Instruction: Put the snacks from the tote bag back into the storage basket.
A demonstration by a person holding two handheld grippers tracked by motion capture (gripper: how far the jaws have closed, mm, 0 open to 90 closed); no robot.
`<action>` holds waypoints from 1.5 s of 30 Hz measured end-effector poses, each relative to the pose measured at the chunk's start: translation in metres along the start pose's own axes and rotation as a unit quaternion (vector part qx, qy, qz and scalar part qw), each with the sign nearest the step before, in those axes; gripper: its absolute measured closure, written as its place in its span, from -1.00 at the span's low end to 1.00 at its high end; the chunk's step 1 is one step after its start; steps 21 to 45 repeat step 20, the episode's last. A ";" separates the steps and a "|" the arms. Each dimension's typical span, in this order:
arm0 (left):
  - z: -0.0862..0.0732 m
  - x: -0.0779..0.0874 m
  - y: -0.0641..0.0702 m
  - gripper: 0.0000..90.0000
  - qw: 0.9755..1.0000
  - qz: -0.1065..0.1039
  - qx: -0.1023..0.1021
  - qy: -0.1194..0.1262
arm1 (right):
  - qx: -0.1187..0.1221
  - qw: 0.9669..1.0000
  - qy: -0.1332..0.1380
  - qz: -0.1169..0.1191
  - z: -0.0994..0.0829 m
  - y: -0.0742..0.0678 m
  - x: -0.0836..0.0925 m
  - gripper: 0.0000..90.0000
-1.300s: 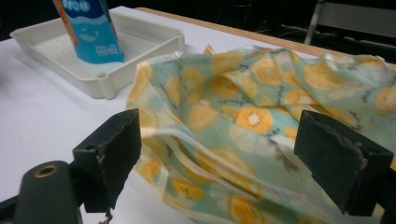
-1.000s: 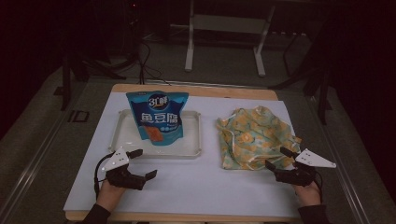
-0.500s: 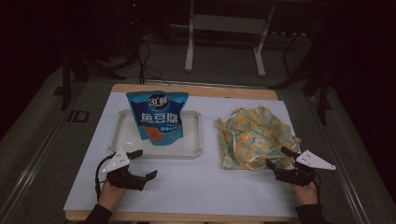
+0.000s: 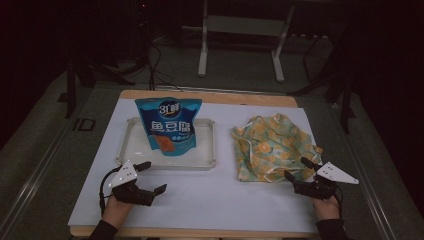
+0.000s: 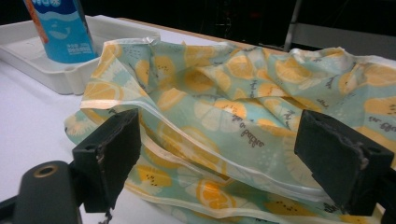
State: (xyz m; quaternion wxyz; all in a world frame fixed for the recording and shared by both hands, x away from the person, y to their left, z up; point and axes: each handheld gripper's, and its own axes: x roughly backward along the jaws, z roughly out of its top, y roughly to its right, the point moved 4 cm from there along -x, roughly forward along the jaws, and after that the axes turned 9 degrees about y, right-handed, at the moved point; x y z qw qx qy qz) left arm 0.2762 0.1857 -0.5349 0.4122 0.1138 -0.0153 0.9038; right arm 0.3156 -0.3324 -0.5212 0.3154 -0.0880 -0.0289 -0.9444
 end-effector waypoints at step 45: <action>0.001 -0.001 0.003 -0.93 1.000 -0.002 -0.006 0.000 | 0.012 1.000 0.004 0.001 -0.001 -0.002 -0.001 -0.67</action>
